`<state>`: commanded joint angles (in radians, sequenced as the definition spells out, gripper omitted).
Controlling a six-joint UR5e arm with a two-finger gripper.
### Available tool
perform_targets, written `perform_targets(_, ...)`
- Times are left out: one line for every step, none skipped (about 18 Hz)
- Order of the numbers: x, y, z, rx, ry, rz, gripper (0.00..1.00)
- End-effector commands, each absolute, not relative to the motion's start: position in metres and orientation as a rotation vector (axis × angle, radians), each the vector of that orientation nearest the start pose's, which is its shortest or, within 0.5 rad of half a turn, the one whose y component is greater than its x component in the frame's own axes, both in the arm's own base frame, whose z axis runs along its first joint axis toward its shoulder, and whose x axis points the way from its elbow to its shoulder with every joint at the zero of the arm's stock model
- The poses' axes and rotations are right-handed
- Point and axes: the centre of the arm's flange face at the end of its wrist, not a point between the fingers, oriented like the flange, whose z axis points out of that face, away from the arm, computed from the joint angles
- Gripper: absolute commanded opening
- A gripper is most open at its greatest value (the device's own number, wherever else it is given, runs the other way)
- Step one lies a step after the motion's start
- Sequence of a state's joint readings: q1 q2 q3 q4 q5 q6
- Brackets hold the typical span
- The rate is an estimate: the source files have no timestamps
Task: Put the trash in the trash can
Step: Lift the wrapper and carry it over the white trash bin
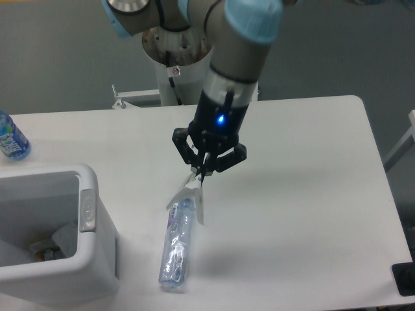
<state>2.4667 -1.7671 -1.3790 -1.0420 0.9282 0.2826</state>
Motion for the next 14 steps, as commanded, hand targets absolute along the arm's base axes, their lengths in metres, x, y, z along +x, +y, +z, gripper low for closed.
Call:
perform_targets(-0.339, 0.534, 0.563, -2.277, -0.507, -0.313, 0.00)
perform_targets(-0.327, 0.542, 0.566, -2.263, -0.508, -0.326, 0.00)
perform_targets(-0.315, 0.549, 0.569, -2.254, -0.505, -0.339, 0.00)
perform_targets(-0.304, 0.556, 0.570, -2.248, -0.501, -0.351, 0.00)
perform_targets(-0.292, 0.563, 0.571, -2.247, -0.490, -0.365, 0.00)
perform_targets(-0.260, 0.581, 0.573, -2.248, -0.455, -0.401, 0.00)
perform_targets(-0.246, 0.587, 0.574, -2.252, -0.435, -0.414, 0.00)
perform_targets(-0.234, 0.592, 0.574, -2.258, -0.413, -0.426, 0.00)
perform_targets(-0.220, 0.598, 0.569, -2.271, -0.388, -0.443, 0.00)
perform_targets(-0.206, 0.604, 0.569, -2.278, -0.363, -0.455, 0.00)
perform_targets(-0.196, 0.611, 0.562, -2.291, -0.346, -0.474, 0.00)
perform_targets(-0.185, 0.616, 0.559, -2.301, -0.329, -0.487, 0.00)
perform_targets(-0.179, 0.619, 0.556, -2.307, -0.319, -0.495, 0.00)
perform_targets(-0.173, 0.621, 0.553, -2.313, -0.305, -0.501, 0.00)
